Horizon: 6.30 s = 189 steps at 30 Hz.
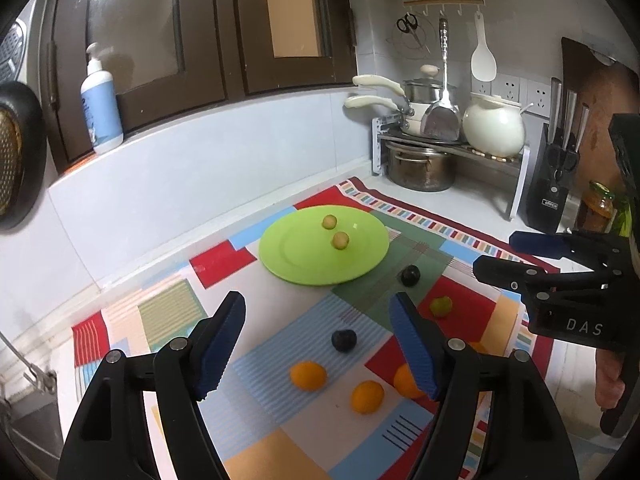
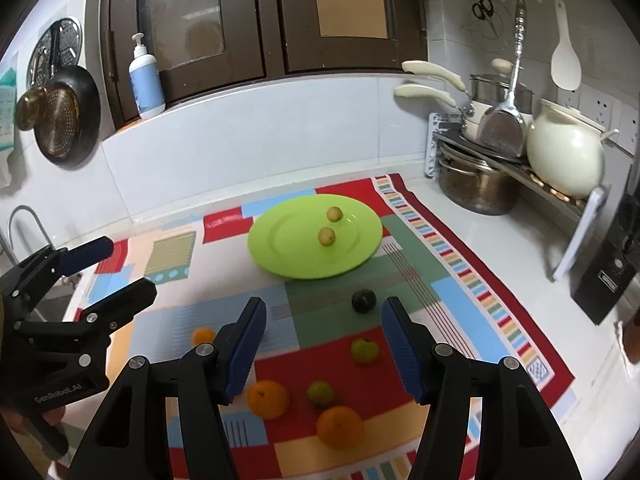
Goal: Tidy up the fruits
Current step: 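Move both tools back toward the oranges on the mat, then grasp an orange with the left tool while the right tool grasps another orange, then carry both oranges over the light-green plate, then open both tools to release the oranges onto the plate, then move both tools back toward the remaining fruits on the mat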
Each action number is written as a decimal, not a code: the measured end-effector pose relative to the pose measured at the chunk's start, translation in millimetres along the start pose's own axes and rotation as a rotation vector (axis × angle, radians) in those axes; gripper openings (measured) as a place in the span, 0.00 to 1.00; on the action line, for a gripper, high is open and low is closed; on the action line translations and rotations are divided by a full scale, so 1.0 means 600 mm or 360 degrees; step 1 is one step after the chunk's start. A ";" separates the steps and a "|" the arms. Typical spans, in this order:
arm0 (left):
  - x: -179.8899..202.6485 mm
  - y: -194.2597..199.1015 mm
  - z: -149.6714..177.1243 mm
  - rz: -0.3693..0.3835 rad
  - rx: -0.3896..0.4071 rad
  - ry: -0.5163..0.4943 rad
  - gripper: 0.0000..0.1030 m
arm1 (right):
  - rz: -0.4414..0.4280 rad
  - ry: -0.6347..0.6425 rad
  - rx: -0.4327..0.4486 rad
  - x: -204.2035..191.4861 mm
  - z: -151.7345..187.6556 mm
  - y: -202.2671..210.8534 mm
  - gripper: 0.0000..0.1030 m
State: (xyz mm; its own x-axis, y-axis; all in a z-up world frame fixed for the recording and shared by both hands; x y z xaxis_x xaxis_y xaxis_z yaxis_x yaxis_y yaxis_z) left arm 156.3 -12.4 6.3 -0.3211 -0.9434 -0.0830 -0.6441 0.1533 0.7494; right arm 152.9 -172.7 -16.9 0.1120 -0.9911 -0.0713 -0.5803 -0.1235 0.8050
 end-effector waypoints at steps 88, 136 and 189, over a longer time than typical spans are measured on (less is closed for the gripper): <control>0.034 -0.089 0.037 0.0198 -0.0228 -0.0099 0.30 | -0.0123 0.0027 -0.0139 -0.007 0.056 -0.058 0.41; -0.047 -0.241 -0.217 0.0121 -0.0139 -0.0088 0.30 | -0.0112 0.0106 -0.0114 0.030 -0.249 -0.202 0.41; -0.045 -0.126 -0.167 0.0088 -0.0075 0.0006 0.55 | -0.0133 0.0134 0.0046 0.035 -0.200 -0.104 0.47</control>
State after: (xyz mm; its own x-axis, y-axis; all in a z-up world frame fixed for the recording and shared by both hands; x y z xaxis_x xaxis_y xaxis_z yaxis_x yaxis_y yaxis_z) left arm 283.1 -27.8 17.9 -0.3524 -0.9350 -0.0383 -0.5923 0.1912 0.7827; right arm 288.0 -179.8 2.1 0.2276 -0.9699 -0.0868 -0.5889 -0.2081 0.7810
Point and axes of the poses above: each gripper's, at about its wrist camera, not at the fingertips, and y roughly against the way its jaws point, x to its right, z to its underside, the point moved 4 cm from there along -y, roughly the way its jaws point, and after that the axes turned 15 degrees about -x, right-handed, at the moved point
